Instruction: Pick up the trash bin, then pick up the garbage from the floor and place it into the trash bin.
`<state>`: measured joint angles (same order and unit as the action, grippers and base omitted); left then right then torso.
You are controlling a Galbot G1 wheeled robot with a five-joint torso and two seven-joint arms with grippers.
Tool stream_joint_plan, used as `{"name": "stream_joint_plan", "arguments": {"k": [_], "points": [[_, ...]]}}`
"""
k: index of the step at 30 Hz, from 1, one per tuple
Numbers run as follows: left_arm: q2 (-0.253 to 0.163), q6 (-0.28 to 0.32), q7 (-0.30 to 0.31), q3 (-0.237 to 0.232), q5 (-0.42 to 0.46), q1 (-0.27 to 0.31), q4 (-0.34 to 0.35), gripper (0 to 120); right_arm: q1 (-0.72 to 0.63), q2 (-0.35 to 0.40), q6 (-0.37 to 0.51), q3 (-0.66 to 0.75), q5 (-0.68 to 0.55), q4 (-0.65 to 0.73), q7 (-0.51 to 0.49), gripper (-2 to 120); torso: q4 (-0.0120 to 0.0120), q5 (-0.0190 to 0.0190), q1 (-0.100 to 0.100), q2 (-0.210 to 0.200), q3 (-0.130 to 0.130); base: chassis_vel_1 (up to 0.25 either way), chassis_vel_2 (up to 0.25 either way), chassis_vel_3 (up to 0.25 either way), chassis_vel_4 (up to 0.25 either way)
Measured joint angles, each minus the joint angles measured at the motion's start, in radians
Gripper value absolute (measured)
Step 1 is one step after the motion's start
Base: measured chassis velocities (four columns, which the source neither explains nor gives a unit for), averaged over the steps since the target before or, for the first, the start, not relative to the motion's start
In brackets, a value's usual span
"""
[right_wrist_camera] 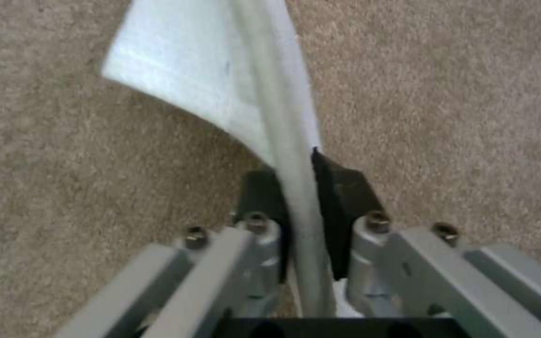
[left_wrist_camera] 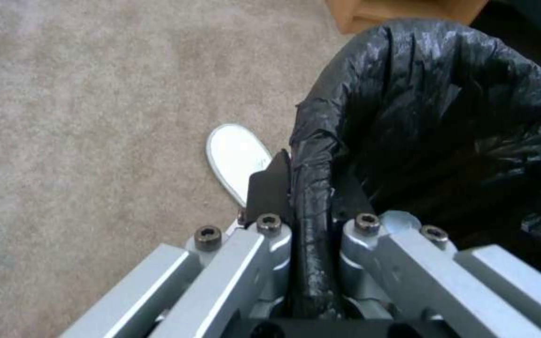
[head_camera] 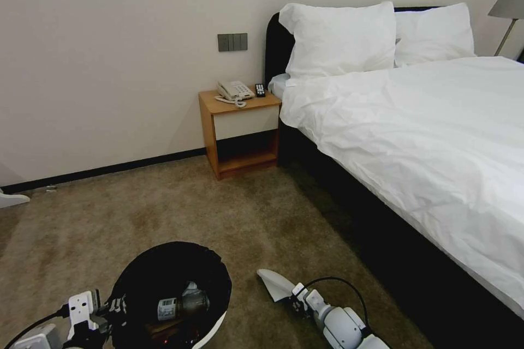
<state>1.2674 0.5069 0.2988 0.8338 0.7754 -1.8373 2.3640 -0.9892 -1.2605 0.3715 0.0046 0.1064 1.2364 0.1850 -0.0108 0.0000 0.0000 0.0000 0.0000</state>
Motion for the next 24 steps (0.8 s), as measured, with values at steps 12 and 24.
{"name": "stream_joint_plan", "arguments": {"k": [12,24], "points": [[-0.001,0.001,0.001,0.003,0.002,0.002,0.008,4,-0.012,0.015,0.002,0.012,-0.005,0.024,0.001,1,0.0,0.0,0.0,0.0,0.0,0.0,0.0,0.0,0.0],[-0.026,0.013,0.01,0.019,0.031,0.022,0.016,4,-0.057,0.067,-0.121,0.107,-0.121,0.149,0.006,1,-0.0001,-0.0001,0.0,0.0,0.0,0.0,0.0,0.0,0.0]]}}
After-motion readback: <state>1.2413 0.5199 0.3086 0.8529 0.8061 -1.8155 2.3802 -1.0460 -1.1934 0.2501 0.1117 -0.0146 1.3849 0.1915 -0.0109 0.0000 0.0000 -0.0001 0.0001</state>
